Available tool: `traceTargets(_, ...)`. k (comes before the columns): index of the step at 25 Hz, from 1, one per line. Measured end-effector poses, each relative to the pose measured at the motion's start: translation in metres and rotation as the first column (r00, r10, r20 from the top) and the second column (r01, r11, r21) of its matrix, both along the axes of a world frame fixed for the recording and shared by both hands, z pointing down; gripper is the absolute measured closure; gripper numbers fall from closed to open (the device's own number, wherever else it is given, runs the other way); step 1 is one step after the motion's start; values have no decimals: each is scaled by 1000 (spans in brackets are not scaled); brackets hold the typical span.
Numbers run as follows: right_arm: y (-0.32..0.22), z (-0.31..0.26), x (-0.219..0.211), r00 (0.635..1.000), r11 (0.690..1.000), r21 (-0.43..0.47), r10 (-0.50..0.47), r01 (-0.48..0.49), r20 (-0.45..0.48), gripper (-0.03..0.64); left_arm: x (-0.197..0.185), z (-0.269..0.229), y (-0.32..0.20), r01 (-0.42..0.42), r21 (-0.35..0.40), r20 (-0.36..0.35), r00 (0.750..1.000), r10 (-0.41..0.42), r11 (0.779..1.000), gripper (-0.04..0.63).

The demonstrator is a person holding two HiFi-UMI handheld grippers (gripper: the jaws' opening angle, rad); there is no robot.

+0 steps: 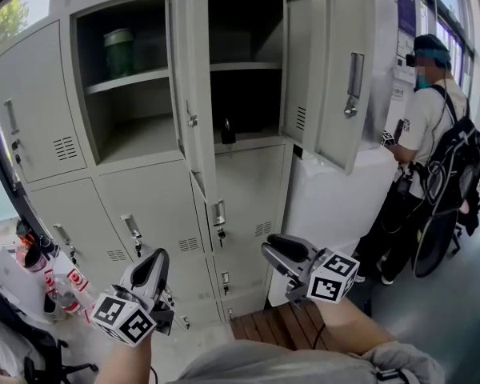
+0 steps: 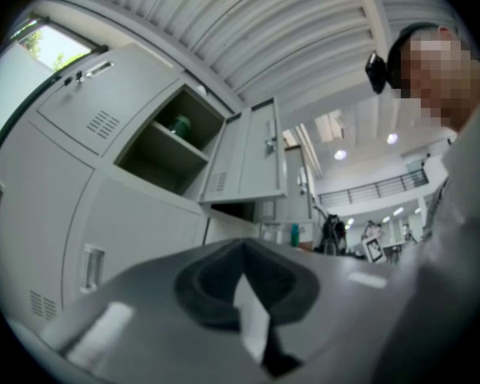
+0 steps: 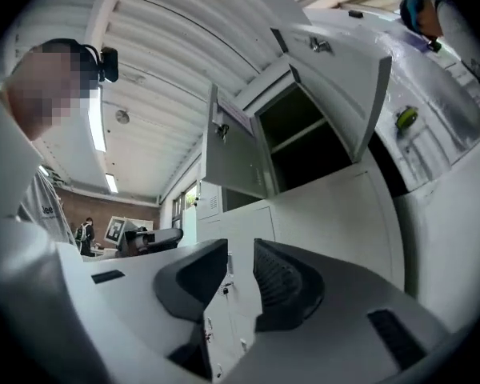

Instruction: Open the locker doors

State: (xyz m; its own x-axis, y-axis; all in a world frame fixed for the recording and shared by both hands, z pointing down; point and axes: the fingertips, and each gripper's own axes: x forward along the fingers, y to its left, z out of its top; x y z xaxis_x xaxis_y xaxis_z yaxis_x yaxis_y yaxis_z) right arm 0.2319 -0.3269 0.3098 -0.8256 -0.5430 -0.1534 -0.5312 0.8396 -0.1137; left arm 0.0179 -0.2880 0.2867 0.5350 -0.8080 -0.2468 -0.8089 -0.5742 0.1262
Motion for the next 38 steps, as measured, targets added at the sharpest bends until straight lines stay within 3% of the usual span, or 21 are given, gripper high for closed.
traceTargets(4,4,5,-15,999,999,-4,-44,44,-16,522,5,14,8,-17,7,26,1000,17,1000,594)
traceTargets(9,4,8,-18,998,998,-25,-59,59,-16,522,-4,25,12,-13,-32,-25,1000,13,999,591)
traceTargets(18,11,53,-62,988,986,-103,-135,127,-76,522,-41,70,28,68,-121,-42,996,-74,990,591)
traceTargets(24,19,89,-120,970,962,-179,-225,207,-91,522,-80,106,44,126,-189,-39,990,-135,974,591)
traceTargets(30,44,162,-239,918,922,-244,-350,302,-186,522,-157,159,67,208,-244,-48,973,-226,947,591)
traceTargets(34,57,228,-353,868,894,-285,-421,347,-264,512,-247,208,80,271,-297,-53,953,-299,916,591)
traceTargets(38,47,308,-472,840,898,-314,-411,307,-353,486,-350,271,86,305,-356,-26,942,-336,883,591)
